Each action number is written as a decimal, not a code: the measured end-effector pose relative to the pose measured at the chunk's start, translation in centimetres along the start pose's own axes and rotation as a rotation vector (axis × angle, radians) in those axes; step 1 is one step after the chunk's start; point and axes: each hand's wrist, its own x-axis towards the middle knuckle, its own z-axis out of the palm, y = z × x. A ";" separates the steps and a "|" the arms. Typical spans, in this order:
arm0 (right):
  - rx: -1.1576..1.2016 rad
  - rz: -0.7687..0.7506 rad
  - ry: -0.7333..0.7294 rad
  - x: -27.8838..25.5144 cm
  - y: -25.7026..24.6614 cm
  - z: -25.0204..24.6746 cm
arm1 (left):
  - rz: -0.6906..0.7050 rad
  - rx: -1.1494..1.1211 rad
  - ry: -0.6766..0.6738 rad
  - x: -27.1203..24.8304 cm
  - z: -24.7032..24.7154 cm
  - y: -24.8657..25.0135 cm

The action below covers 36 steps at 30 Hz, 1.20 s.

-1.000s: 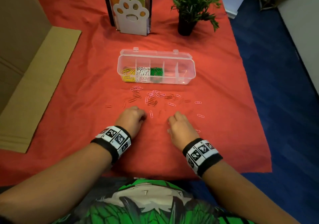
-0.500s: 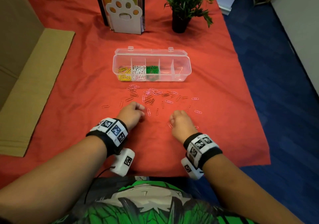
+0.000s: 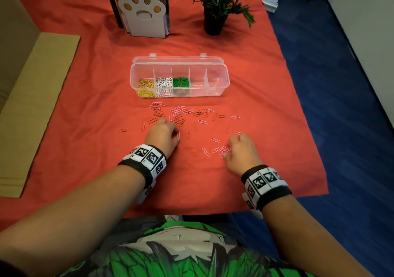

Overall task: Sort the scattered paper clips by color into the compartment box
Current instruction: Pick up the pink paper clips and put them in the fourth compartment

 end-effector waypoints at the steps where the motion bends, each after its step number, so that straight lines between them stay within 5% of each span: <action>1: -0.029 -0.026 0.018 -0.3 -0.2 0.3 | 0.019 -0.001 0.000 0.0 0.1 0.0; 6: -0.040 -0.119 0.044 -0.5 -1.8 1.1 | 0.010 -0.099 -0.042 0.0 -0.1 0.2; 10: 0.069 -0.144 0.040 0.8 -2.8 1.0 | -0.128 -0.368 -0.123 0.0 0.2 0.8; 14: 0.549 0.046 -0.015 2.4 -2.7 -0.6 | -0.449 -0.930 -0.254 -0.3 -0.6 2.0; 17: 1.046 0.176 -0.065 2.3 -2.0 -2.0 | -0.563 -1.243 -0.378 -0.6 -1.6 2.5; 21: 1.581 0.273 -0.143 1.7 -0.8 -3.6 | -0.486 -1.075 -0.372 -0.6 -0.3 3.6; 24: 1.334 0.282 -0.150 1.2 0.1 -3.2 | -0.181 -0.653 -0.349 -0.8 1.6 4.1; 27: 0.566 0.191 -0.070 0.8 1.1 -2.1 | 0.160 -0.078 -0.318 -0.8 2.8 4.3; 31: 0.069 0.017 -0.011 -0.5 1.6 -0.4 | 0.266 0.080 -0.255 -1.1 3.6 4.7; 36: -0.074 -0.061 0.041 -1.6 0.7 0.9 | 0.369 0.172 -0.259 -0.9 4.0 5.1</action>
